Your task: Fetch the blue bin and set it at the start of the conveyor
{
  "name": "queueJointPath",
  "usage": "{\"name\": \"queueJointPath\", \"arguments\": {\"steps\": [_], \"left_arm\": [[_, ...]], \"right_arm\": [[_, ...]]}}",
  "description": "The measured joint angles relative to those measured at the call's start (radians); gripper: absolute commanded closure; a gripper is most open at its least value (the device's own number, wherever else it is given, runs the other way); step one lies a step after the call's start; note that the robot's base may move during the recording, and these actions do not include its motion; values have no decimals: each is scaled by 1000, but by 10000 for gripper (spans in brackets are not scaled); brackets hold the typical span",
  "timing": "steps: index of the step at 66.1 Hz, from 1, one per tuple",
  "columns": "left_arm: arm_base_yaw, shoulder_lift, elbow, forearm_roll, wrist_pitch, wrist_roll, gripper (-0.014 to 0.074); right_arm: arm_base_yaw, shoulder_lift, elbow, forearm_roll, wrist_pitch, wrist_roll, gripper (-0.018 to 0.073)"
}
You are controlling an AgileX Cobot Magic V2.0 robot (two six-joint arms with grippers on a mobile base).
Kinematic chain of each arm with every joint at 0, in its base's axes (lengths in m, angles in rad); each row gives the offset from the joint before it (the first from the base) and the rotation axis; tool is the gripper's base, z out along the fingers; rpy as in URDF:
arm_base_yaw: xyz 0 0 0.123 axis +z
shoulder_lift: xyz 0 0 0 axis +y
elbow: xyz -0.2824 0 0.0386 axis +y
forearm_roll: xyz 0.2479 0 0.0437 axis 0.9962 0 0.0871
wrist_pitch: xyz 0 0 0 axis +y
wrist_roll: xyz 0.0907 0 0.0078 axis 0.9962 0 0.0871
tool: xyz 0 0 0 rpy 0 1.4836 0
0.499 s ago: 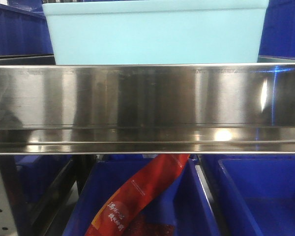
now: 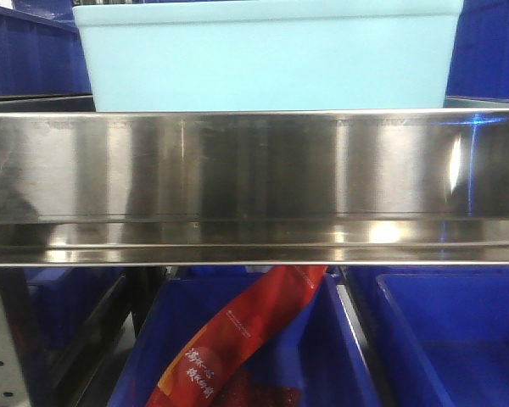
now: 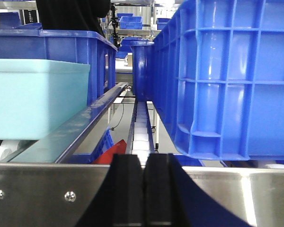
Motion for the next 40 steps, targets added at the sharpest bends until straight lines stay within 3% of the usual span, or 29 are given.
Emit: {"name": "queueJointPath", "arguments": {"steps": [29,40], "left_arm": [[0,-2,-21,-17,-52,0,707],[0,1,-209,-11,103,0,685]], "right_arm": [[0,0,-8,0,-137,6,721],[0,-2,-210,0,36,8,714]]}}
